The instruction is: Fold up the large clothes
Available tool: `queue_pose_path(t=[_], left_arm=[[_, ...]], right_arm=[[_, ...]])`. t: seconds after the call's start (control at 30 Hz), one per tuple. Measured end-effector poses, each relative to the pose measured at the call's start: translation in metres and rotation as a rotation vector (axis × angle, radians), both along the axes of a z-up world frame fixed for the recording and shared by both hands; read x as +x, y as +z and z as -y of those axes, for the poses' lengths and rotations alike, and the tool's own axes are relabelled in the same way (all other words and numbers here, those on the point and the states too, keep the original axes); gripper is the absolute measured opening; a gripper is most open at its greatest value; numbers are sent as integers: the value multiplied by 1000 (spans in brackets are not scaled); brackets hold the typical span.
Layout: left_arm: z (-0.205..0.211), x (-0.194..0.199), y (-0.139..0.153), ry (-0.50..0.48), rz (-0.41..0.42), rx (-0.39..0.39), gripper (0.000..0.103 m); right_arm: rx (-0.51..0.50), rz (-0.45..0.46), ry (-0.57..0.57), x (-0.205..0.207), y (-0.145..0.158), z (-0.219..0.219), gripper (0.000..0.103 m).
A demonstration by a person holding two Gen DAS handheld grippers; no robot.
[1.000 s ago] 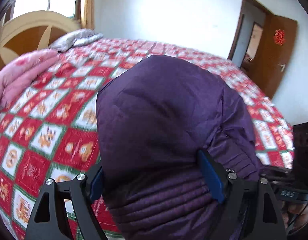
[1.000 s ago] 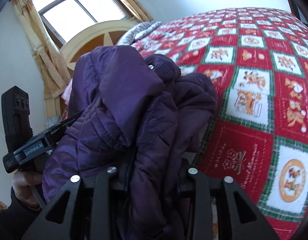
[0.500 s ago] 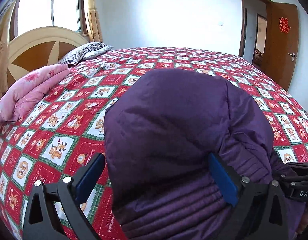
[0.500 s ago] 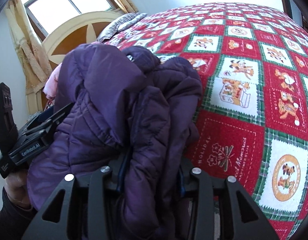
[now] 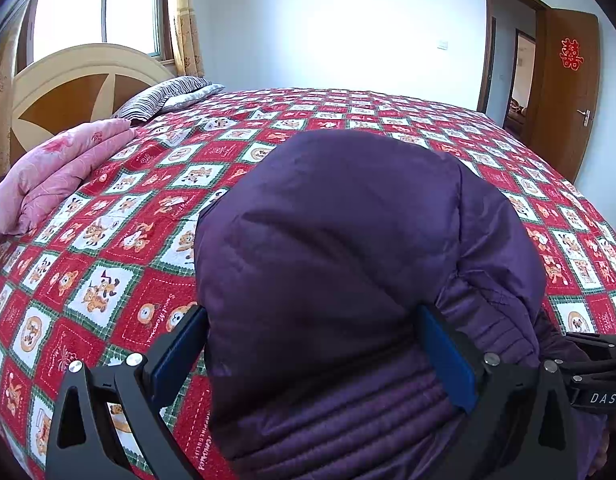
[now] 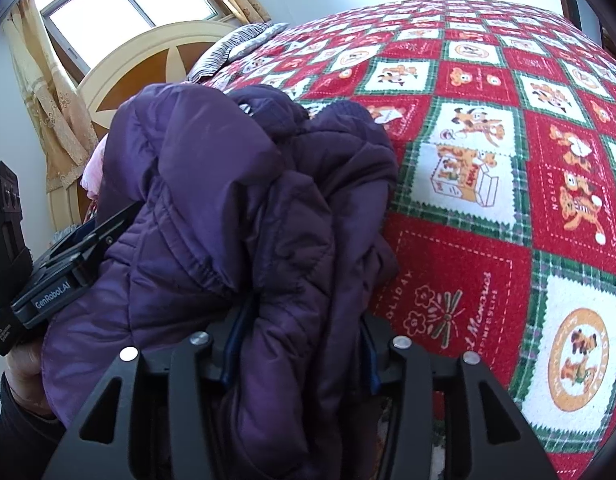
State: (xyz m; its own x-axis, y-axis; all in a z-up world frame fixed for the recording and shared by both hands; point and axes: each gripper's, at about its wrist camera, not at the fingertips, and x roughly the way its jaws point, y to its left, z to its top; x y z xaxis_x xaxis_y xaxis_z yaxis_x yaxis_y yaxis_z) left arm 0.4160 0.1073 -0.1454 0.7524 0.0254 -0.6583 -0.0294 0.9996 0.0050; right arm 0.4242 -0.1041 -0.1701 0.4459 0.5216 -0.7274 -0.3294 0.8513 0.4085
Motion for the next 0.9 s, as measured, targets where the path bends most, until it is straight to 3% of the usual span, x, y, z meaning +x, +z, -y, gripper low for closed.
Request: queue_pose_path(t=[0.73,0.87,0.9], left_arm=[[1,-1,0,8,4,3,102],[6,-1,6,-6,10,55,101],[10,-3,10,-22,22,80,96]], right_arm=[[11,4,-13,-2,-4,4,50],[-29,46,0,-10,5,-5,38],[-41,53,2,-11,9,-7,36]])
